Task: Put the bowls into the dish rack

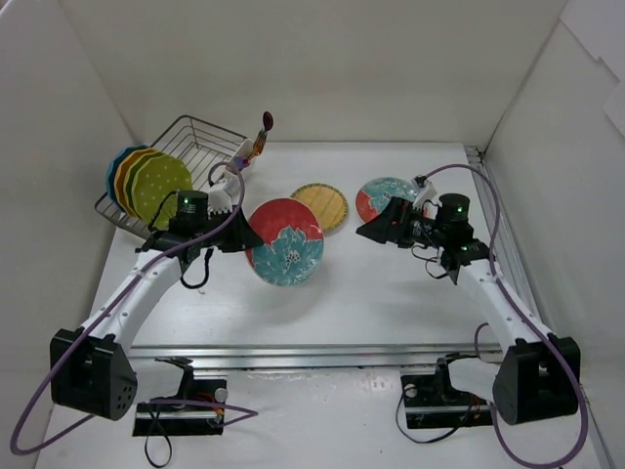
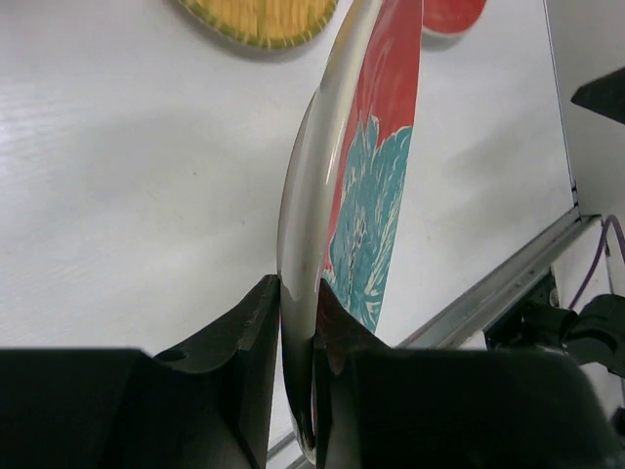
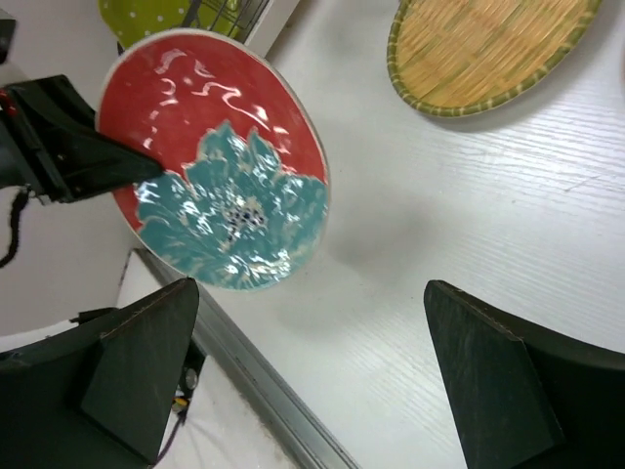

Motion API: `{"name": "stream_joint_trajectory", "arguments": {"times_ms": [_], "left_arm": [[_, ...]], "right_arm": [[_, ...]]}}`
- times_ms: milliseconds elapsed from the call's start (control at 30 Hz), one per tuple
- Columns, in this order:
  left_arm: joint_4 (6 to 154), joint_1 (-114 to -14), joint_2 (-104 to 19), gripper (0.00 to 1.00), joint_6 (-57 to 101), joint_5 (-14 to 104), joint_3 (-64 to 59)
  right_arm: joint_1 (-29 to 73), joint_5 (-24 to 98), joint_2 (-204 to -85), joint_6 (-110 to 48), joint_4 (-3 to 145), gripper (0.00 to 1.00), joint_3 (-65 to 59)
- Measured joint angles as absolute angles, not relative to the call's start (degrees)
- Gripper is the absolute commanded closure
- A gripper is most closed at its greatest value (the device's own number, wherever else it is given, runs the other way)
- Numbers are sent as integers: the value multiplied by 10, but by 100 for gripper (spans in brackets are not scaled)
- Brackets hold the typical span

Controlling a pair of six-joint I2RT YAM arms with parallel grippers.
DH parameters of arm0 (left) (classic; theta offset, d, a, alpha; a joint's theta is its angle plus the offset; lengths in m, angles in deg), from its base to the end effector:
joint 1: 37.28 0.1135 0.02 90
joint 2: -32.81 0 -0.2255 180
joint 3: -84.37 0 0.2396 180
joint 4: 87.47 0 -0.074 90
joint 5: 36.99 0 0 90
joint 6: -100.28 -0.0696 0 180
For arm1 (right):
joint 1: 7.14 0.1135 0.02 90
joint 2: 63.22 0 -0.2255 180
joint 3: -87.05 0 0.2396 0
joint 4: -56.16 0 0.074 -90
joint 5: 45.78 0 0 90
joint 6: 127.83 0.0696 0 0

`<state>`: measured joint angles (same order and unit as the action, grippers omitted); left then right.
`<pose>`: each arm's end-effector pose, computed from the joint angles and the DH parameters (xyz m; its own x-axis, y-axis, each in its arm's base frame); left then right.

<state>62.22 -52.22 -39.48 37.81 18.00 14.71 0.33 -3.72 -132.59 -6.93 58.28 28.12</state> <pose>0.2802 -0.1161 0.2461 -0.7785 -0.1841 -0.6000 0.3569 0.6565 -0.6645 0.2847 0.0894 0.2549 -0.5987 0.2685 -0.7546 -0.5805 0.5036 0.6398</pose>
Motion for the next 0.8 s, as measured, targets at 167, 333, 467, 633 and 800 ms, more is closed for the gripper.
{"name": "stream_joint_trajectory", "arguments": {"times_ms": [167, 333, 467, 633, 800], "left_arm": [[574, -499, -361, 100, 334, 211, 85], [529, -465, -334, 100, 266, 266, 0], [538, -428, -304, 100, 196, 340, -32], [556, -373, -312, 100, 87, 400, -70], [613, -321, -357, 100, 16, 405, -81]], "right_arm": [[-6, 6, -1257, -107, 642, 2, 275], [-8, 16, -1247, -123, 663, 2, 273], [-8, 13, -1254, -124, 671, 2, 276], [-8, 5, -1260, -123, 675, 2, 282], [-8, -11, -1266, -115, 672, 3, 286]]}}
